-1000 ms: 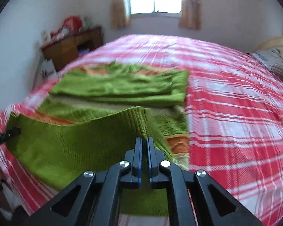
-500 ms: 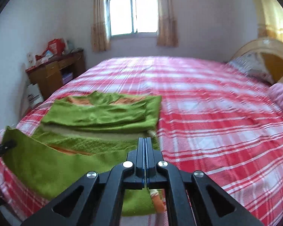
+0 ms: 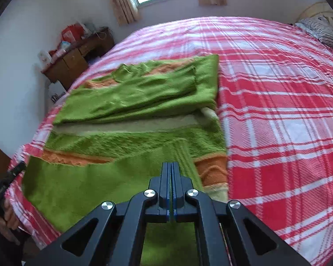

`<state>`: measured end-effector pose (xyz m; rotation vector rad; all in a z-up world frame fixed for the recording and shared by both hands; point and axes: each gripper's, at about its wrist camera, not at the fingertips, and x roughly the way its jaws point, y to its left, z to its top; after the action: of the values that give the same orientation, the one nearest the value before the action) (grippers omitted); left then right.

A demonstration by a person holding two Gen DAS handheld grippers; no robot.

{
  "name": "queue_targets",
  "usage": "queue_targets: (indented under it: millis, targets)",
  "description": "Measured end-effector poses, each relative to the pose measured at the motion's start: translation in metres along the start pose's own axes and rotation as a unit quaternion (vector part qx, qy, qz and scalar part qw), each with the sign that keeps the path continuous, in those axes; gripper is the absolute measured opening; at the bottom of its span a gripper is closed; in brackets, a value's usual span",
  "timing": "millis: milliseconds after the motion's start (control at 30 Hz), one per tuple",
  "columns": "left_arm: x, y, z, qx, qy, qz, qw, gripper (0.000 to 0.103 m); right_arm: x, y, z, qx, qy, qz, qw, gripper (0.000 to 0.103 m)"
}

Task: Fold small clothes

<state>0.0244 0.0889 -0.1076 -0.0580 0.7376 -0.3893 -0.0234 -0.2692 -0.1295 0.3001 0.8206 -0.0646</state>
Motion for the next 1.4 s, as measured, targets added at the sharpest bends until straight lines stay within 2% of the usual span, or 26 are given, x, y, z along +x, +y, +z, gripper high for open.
queue_targets:
  millis: [67,167,233,300,367,433,500,567,633,700,733,767,833,900,1000,1067,1133,1200,1233,1300,1367,1400]
  targets:
    - [0.000,0.003,-0.003,0.000,0.003,0.002,1.0000,0.057,-0.002,0.003,-0.002,-0.008,-0.003,-0.001,1.000,0.002]
    - [0.005,0.004,-0.007,0.001,0.013,0.001,0.9999,0.057,-0.005,0.003,-0.004,-0.010,-0.005,0.004,1.000,0.002]
    - [0.009,0.004,-0.009,0.002,0.016,0.005,0.9999,0.057,-0.010,0.000,-0.005,0.003,-0.010,0.026,1.000,0.002]
    - [0.010,0.004,-0.010,0.000,0.019,-0.002,0.9998,0.057,-0.019,-0.005,-0.007,0.024,-0.032,0.059,0.997,0.002]
    - [0.012,0.000,-0.013,0.008,0.018,-0.002,0.9998,0.056,-0.032,-0.007,-0.010,0.019,-0.079,0.081,0.993,0.002]
    - [0.015,-0.004,-0.015,0.021,0.023,0.001,0.9995,0.051,-0.045,-0.003,-0.016,-0.006,-0.135,0.077,0.988,0.002]
    - [0.018,-0.008,-0.018,0.024,0.033,-0.008,0.9991,0.032,-0.050,0.001,-0.018,-0.037,-0.158,0.058,0.985,0.002]
    - [0.018,-0.009,-0.020,0.022,0.037,-0.018,0.9989,0.027,-0.043,0.001,-0.014,-0.040,-0.127,0.052,0.990,0.002]
    - [0.017,-0.012,-0.021,0.025,0.033,-0.019,0.9989,0.027,-0.034,-0.003,-0.010,-0.024,-0.091,0.059,0.994,0.003]
    - [0.017,-0.013,-0.021,0.024,0.036,-0.022,0.9988,0.027,-0.026,-0.009,-0.008,-0.005,-0.072,0.065,0.995,0.031]
    - [0.018,-0.013,-0.021,0.023,0.037,-0.023,0.9988,0.027,-0.024,-0.011,-0.009,0.003,-0.071,0.072,0.995,0.073]
    - [0.019,-0.013,-0.021,0.021,0.037,-0.023,0.9988,0.027,-0.026,-0.012,-0.011,0.011,-0.076,0.083,0.994,0.093]
    - [0.020,-0.013,-0.021,0.021,0.040,-0.023,0.9987,0.027,-0.029,-0.013,-0.012,0.019,-0.080,0.084,0.993,0.093]
    - [0.021,-0.013,-0.022,0.016,0.038,-0.024,0.9988,0.027,-0.028,-0.011,-0.011,0.019,-0.071,0.050,0.996,0.092]
    - [0.022,-0.010,-0.022,0.001,0.042,-0.039,0.9984,0.027,-0.017,-0.011,-0.008,0.007,-0.037,0.043,0.998,0.088]
    - [0.023,-0.011,-0.023,0.002,0.045,-0.039,0.9982,0.027,-0.005,-0.009,-0.006,-0.014,-0.016,0.035,0.999,0.074]
    - [0.024,-0.013,-0.024,0.008,0.047,-0.035,0.9983,0.027,0.009,-0.001,-0.005,-0.056,-0.005,0.000,0.998,0.070]
    - [0.024,-0.014,-0.025,0.009,0.047,-0.032,0.9983,0.028,0.024,0.008,-0.007,-0.097,0.009,-0.033,0.995,0.061]
    - [0.025,-0.013,-0.025,0.008,0.048,-0.032,0.9983,0.028,0.030,0.010,-0.008,-0.109,0.016,-0.042,0.993,0.055]
    - [0.025,-0.012,-0.025,0.004,0.049,-0.034,0.9982,0.028,0.032,0.017,-0.012,-0.133,0.007,-0.052,0.990,0.052]
    - [0.025,-0.011,-0.025,-0.002,0.049,-0.036,0.9982,0.027,0.029,0.021,-0.013,-0.139,0.006,-0.054,0.989,0.032]
    - [0.024,-0.011,-0.026,-0.005,0.047,-0.035,0.9983,0.013,0.027,0.024,-0.015,-0.143,0.006,-0.061,0.988,0.024]
